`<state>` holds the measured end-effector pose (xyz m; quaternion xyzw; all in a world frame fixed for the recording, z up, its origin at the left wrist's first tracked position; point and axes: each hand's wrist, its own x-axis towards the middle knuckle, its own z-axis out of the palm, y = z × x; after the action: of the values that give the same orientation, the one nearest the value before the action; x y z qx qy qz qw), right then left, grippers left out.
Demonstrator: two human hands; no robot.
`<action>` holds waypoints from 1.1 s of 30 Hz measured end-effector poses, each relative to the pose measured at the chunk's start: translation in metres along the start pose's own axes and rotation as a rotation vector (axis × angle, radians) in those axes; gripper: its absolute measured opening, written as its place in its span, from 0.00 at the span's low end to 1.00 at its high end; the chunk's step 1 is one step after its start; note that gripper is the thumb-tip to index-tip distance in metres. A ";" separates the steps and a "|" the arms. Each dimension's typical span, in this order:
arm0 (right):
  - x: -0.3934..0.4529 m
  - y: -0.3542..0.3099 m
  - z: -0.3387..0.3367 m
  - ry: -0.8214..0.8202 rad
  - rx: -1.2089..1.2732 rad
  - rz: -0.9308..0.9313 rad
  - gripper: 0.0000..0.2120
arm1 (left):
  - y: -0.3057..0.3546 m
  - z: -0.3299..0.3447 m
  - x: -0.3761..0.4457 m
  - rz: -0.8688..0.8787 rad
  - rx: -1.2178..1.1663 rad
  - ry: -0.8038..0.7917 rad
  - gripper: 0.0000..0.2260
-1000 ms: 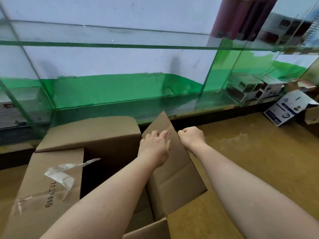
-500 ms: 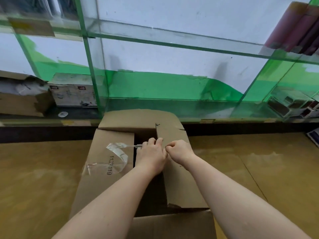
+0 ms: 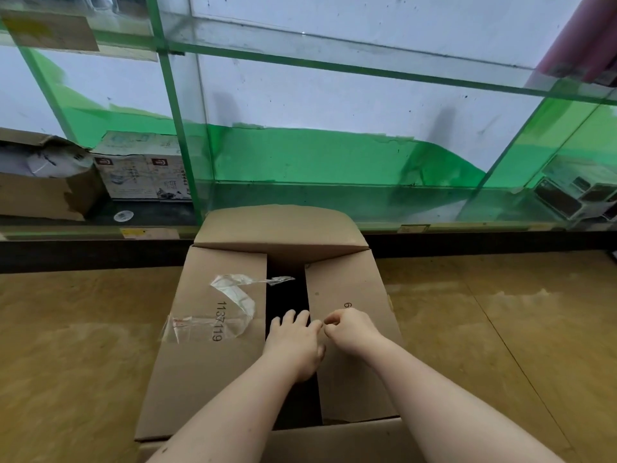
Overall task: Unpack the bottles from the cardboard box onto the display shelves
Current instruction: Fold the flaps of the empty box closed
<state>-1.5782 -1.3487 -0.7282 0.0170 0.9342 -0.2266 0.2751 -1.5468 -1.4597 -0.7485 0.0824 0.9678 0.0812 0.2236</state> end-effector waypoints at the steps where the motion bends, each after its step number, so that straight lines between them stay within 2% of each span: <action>1: 0.002 0.000 0.000 0.005 0.009 0.002 0.17 | 0.000 0.000 0.001 -0.006 -0.007 0.008 0.22; 11: 0.017 -0.010 -0.027 0.132 0.155 -0.075 0.17 | -0.034 -0.046 0.002 -0.120 -0.102 0.156 0.23; 19: 0.006 -0.018 -0.010 0.034 0.077 -0.162 0.18 | -0.059 -0.034 -0.017 -0.186 -0.108 0.127 0.22; 24: -0.005 -0.023 0.002 0.024 0.008 -0.195 0.18 | -0.050 -0.030 -0.029 -0.141 -0.102 0.133 0.22; 33: -0.055 -0.029 0.018 -0.024 -0.166 -0.380 0.17 | -0.023 -0.016 -0.086 0.054 -0.056 0.131 0.23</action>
<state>-1.5266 -1.3776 -0.7008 -0.1848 0.9327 -0.1968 0.2390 -1.4808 -1.5005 -0.7023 0.0969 0.9751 0.1194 0.1599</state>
